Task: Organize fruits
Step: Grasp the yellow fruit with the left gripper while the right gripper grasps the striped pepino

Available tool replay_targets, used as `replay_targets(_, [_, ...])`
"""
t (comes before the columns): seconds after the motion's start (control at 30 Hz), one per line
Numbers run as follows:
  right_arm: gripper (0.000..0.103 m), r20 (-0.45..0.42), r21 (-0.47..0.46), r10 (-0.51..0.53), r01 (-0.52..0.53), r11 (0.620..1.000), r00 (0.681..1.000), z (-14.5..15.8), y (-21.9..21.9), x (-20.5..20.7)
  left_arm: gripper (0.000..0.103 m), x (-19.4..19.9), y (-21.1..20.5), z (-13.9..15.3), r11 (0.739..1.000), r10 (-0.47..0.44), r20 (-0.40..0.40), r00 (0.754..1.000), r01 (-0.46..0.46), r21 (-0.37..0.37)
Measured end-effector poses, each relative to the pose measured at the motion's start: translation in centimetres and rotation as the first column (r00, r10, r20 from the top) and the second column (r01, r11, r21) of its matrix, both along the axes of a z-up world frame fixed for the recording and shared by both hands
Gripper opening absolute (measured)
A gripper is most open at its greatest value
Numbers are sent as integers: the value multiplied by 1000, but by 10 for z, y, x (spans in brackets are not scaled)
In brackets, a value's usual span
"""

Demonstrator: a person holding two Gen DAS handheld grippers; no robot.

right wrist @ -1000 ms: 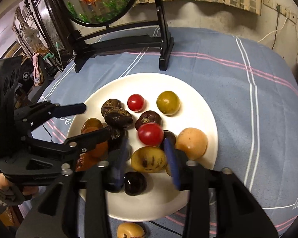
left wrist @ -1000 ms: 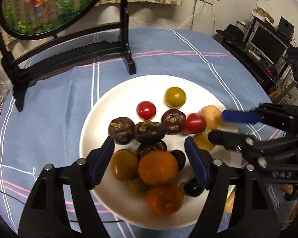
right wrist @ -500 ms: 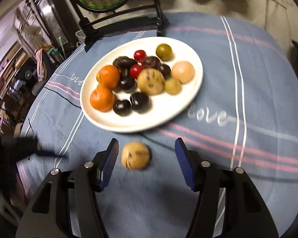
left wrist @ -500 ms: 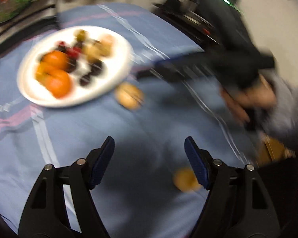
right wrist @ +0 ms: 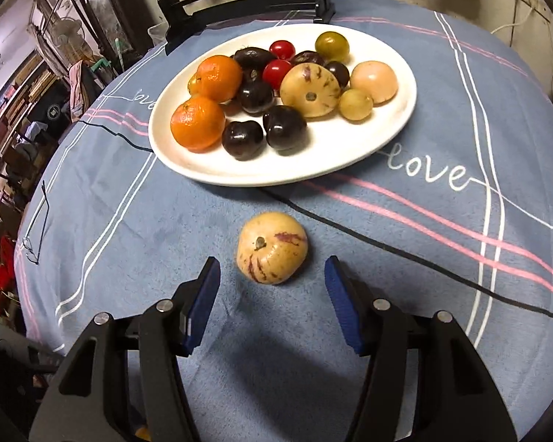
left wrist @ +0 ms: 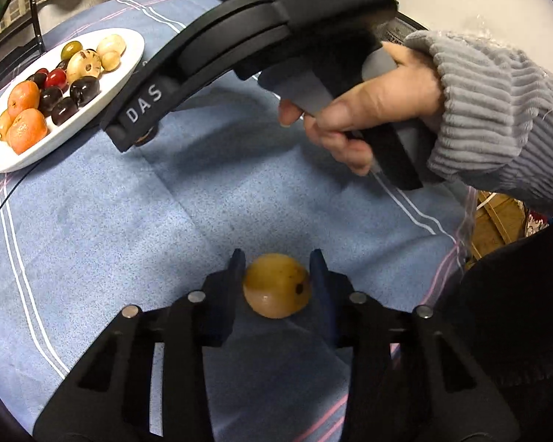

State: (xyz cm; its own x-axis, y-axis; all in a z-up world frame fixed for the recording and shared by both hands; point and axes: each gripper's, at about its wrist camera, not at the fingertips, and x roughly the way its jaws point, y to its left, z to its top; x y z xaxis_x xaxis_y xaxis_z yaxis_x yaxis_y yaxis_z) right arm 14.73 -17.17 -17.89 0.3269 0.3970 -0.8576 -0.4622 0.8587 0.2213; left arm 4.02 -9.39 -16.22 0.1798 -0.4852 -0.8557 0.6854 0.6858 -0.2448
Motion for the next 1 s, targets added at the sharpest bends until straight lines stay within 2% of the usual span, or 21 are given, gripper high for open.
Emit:
replay_targets(0.07, [58, 6, 3, 1, -1, 1000, 1000, -1, 2, 2, 36, 1, 2, 0, 1000, 5, 1, 1000, -5, -7])
replay_targets(0.1, [47, 13, 3, 6, -6, 1000, 1000, -1, 4, 3, 36, 2, 3, 1, 1000, 7, 3, 1000, -7, -10])
replay_targets(0.17, [41, 28, -18, 19, -19, 1000, 999, -1, 9, 4, 35, 3, 5, 2, 1000, 10, 4, 1000, -10, -17])
replay_targets(0.27, [39, 21, -22, 22, -22, 1000, 1000, -2, 11, 6, 33, 5, 11, 6, 999, 25, 1, 1000, -25, -31])
replay_targets(0.33, [39, 16, 0, 7, -7, 1000, 1000, 0, 7, 6, 26, 0, 18, 10, 998, 42, 7, 999, -41, -37])
replay_targets(0.37, [40, 16, 9, -1, 1, 1000, 1000, 2, 4, 5, 16, 4, 23, 14, 998, 58, 13, 998, -57, -40])
replay_targets(0.4, [39, 17, 21, -8, 8, 1000, 1000, 5, 1, 5, 13, 10, 27, 15, 996, 78, 14, 997, -77, -42])
replay_targets(0.5, [40, 34, 40, -19, 18, 999, 999, 18, -4, 7, 13, 26, 42, 18, 990, 126, -17, 992, -127, -62])
replay_targets(0.57, [40, 17, 46, -24, 23, 999, 1000, 18, -7, 12, 13, 28, 44, 15, 990, 110, -60, 992, -115, -81])
replay_targets(0.63, [40, 4, 55, -28, 28, 998, 1000, 16, -8, 13, 16, 21, 35, 15, 994, 65, -75, 995, -71, -82])
replay_targets(0.73, [40, -1, 69, -29, 29, 997, 1000, 15, -8, 12, 47, 7, 21, 15, 995, 18, -60, 998, -24, -92])
replay_targets(0.77, [40, -3, 70, -29, 29, 997, 1000, 15, -8, 11, 60, 7, 19, 15, 996, 8, -61, 998, -13, -92])
replay_targets(0.87, [40, -7, 76, -32, 32, 997, 999, 15, -11, 10, 60, -2, 10, 0, 999, -18, -92, 996, 14, -45])
replay_targets(0.93, [40, -5, 80, -39, 39, 996, 999, 15, -13, 9, 50, -5, 11, -15, 1000, -21, -125, 992, 20, -7])
replay_targets(0.97, [40, -5, 83, -39, 39, 996, 999, 15, -14, 9, 39, -6, 14, -18, 1000, -12, -127, 992, 12, -1])
replay_targets(1.0, [40, -3, 85, -39, 39, 996, 999, 16, -14, 8, 39, -5, 18, -19, 1000, -1, -129, 992, 0, -11])
